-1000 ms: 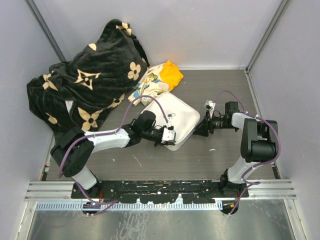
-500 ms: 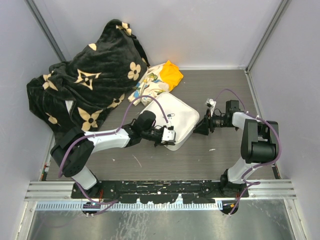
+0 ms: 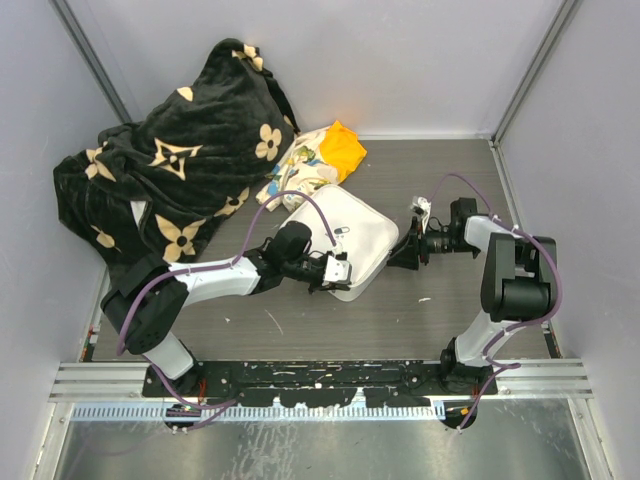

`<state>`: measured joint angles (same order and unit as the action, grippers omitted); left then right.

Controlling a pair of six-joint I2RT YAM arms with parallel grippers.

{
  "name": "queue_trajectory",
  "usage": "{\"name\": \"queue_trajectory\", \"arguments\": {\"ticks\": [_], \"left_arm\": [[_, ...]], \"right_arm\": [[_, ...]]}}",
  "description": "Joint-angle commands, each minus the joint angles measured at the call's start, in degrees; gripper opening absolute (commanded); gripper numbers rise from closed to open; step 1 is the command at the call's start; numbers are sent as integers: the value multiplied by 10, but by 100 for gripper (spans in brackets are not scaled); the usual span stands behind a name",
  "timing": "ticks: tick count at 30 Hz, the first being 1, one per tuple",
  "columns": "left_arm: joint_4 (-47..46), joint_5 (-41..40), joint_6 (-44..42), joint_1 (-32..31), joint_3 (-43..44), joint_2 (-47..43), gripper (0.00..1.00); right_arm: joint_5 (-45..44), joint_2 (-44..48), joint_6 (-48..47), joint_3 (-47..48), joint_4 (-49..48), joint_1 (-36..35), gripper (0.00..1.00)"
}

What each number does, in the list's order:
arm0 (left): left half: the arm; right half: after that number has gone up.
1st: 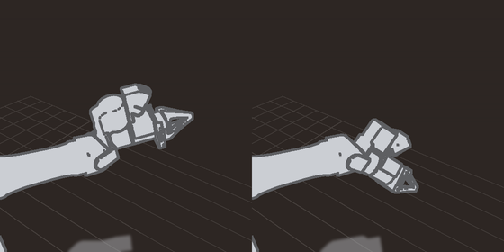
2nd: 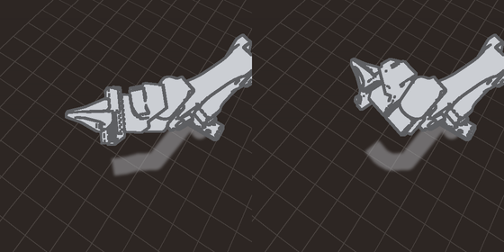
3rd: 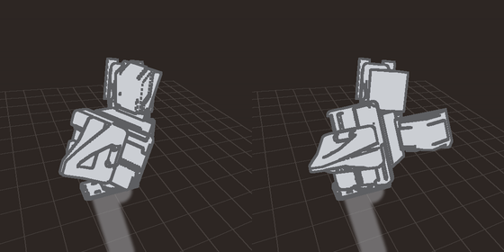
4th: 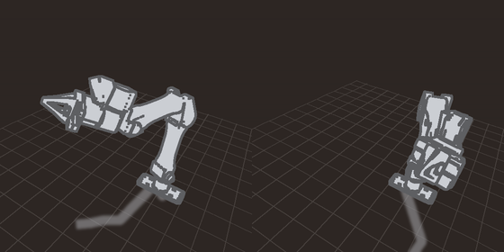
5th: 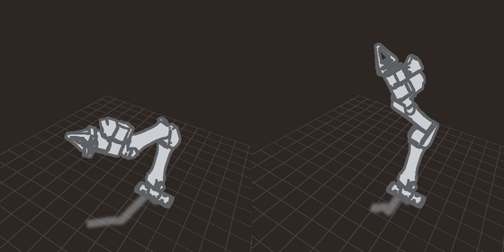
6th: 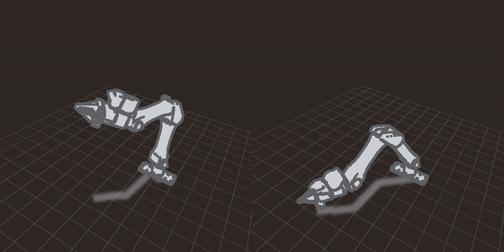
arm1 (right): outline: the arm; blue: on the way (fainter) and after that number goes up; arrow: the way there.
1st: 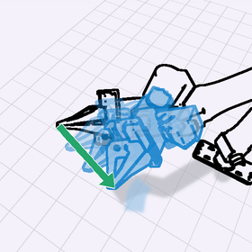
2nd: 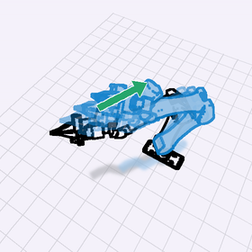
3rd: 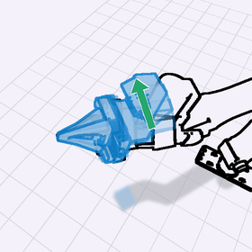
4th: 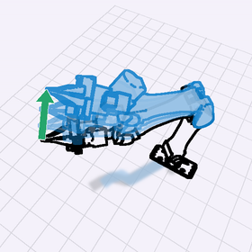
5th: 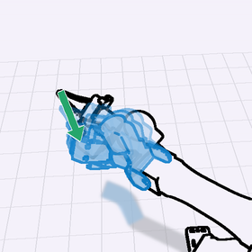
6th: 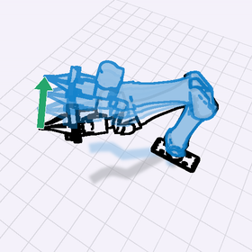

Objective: Organize the medicine kit
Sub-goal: Zip the medicine box at the center of the board.

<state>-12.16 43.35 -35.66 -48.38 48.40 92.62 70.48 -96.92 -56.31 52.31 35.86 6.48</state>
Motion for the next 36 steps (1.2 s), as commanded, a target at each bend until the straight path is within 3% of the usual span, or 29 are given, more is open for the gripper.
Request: {"name": "queue_trajectory", "arguments": {"ticks": [1, 8, 15, 23, 36], "left_arm": [[56, 22, -2, -3, -9, 2, 0], [57, 24, -2, -3, -9, 2, 0], [57, 26, -1, -3, -7, 5, 0], [56, 24, -2, -3, -9, 2, 0], [37, 2, 15, -3, -12, 5, 0]], "right_arm": [[36, -7, -34, 22, 25, -2, 47], [38, -17, -16, 25, 11, -2, 40], [11, 32, 114, -21, -127, -4, 30], [-9, 47, 122, -35, -134, -5, 26], [-38, 78, 120, -60, -143, -7, 2]]}}
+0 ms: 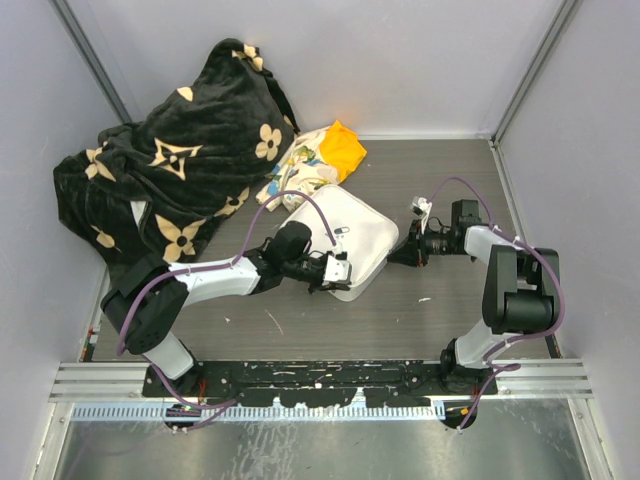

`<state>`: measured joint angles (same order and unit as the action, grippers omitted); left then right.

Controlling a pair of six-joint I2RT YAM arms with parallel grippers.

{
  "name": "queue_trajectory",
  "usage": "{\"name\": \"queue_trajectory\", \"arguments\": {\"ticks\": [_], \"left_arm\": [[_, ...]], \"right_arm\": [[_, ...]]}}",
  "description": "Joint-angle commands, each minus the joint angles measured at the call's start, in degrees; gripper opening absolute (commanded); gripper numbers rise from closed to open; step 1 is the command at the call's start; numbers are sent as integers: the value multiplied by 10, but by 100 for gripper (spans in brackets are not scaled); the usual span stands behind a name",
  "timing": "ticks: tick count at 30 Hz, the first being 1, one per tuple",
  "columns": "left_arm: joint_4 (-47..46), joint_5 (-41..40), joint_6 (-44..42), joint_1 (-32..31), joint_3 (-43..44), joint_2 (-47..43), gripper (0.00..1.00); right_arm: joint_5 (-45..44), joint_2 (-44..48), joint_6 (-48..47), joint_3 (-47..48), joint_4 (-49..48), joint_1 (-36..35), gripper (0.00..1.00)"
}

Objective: Organize the medicine kit
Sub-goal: Zip the medicine box at the center of the board.

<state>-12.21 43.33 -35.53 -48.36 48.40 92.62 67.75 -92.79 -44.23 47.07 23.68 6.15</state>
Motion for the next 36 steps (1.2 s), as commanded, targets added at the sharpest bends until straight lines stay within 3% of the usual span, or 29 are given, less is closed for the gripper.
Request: {"name": "queue_trajectory", "arguments": {"ticks": [1, 13, 22, 30, 36], "left_arm": [[32, -3, 20, -3, -12, 6, 0], [-45, -132, 117, -30, -6, 33, 0], [-100, -257, 158, -48, -8, 65, 0], [-105, -349, 176, -47, 18, 94, 0], [-77, -369, 201, -47, 56, 118, 0]], "right_arm": [[-16, 43, -1, -11, -25, -5, 1], [-77, 112, -26, -50, -37, -41, 1], [-83, 118, -81, -47, 22, -60, 1], [-72, 124, -117, -42, 75, -65, 1], [-64, 136, -105, -38, 80, -78, 1]]}}
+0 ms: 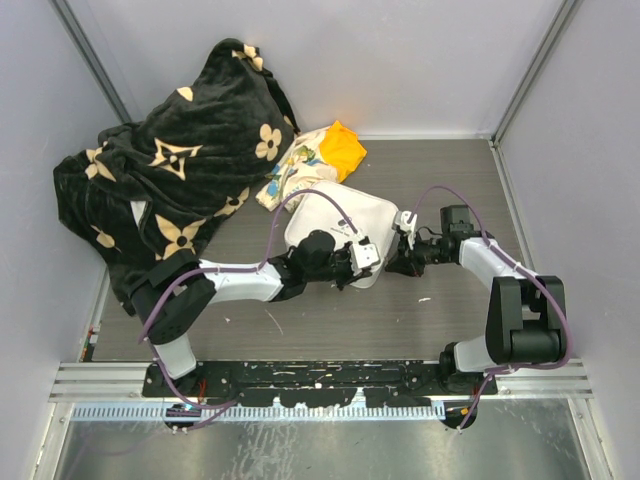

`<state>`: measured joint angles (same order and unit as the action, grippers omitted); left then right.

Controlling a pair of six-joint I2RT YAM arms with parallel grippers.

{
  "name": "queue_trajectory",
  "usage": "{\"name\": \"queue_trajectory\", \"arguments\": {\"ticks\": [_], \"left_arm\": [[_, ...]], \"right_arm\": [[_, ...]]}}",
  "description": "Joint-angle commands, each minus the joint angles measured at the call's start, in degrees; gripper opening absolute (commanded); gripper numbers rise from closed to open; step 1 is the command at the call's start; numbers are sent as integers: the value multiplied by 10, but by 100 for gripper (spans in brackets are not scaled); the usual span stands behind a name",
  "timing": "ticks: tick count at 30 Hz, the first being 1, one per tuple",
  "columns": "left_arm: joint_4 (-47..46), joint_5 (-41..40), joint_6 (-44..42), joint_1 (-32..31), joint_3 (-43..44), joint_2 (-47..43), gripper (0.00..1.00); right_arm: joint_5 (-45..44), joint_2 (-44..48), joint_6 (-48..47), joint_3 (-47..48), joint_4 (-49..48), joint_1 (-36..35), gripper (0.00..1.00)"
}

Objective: Organize the medicine kit
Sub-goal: Zip the medicine box at the center of the board.

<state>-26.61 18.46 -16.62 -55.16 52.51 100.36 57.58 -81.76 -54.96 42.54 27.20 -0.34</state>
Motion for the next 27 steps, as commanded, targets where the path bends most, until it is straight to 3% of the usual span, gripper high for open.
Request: {"name": "queue_trajectory", "arguments": {"ticks": [1, 9, 17, 23, 25, 27], "left_arm": [[67, -118, 13, 21, 17, 43, 0], [55, -109, 33, 22, 3, 35, 0], [130, -142, 134, 24, 73, 62, 0], [101, -70, 139, 40, 50, 38, 0], [87, -4, 139, 58, 37, 21, 9], [93, 64, 127, 77, 37, 1, 26]], "right_arm": [[35, 26, 16, 8, 35, -12, 1], [39, 25, 54, -3, -12, -14, 1], [32, 94, 107, -21, -19, -50, 0], [-12, 81, 123, -16, -24, -47, 1], [-25, 67, 125, -7, -19, -43, 1], [-36, 58, 126, 3, -15, -38, 1]]}}
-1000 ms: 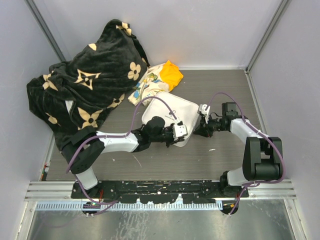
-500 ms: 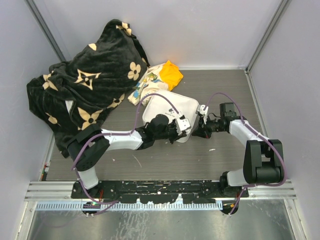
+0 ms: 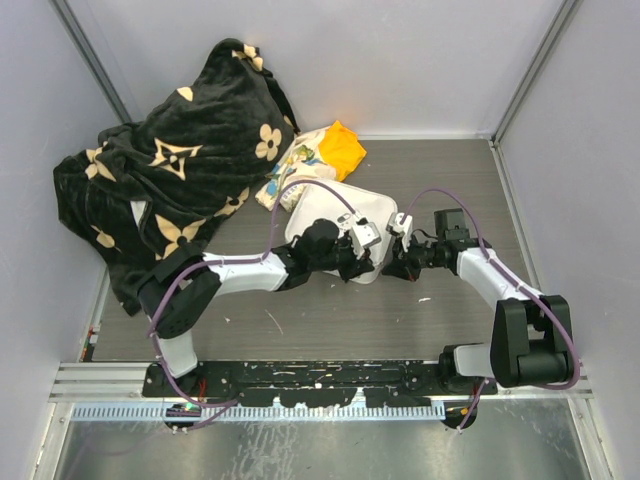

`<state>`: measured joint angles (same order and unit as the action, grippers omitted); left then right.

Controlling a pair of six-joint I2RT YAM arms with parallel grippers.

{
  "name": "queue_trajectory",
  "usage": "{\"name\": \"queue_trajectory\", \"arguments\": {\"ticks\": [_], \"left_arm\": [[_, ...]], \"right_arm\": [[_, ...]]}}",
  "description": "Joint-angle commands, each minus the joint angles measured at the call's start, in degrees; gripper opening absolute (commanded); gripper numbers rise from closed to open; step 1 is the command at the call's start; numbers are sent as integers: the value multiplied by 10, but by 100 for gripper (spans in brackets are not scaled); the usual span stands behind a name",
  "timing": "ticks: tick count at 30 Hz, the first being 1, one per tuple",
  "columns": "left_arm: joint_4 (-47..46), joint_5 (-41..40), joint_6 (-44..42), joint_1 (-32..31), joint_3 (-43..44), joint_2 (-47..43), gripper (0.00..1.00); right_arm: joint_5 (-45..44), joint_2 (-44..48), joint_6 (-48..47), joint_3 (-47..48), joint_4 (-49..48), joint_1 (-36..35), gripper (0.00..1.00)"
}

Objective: Organize the medicine kit
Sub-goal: Zip the medicine box at the center of the board.

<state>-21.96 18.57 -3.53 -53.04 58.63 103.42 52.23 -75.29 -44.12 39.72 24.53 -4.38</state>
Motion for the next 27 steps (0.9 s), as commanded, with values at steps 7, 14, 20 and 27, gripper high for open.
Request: {"name": "queue_trajectory", "arguments": {"ticks": [7, 14, 20, 27], "left_arm": [[182, 180, -172, 97, -5, -100, 85], [311, 101, -448, 104, -7, -111, 80], [283, 30, -433, 91, 23, -66, 38], [176, -51, -294, 45, -11, -48, 0]], "right_arm": [[-7, -19, 21, 52, 22, 15, 1], [-4, -29, -4, 78, 66, 26, 1], [4, -20, -7, 80, 89, 26, 1], [-13, 10, 17, 68, 97, 22, 1]]}}
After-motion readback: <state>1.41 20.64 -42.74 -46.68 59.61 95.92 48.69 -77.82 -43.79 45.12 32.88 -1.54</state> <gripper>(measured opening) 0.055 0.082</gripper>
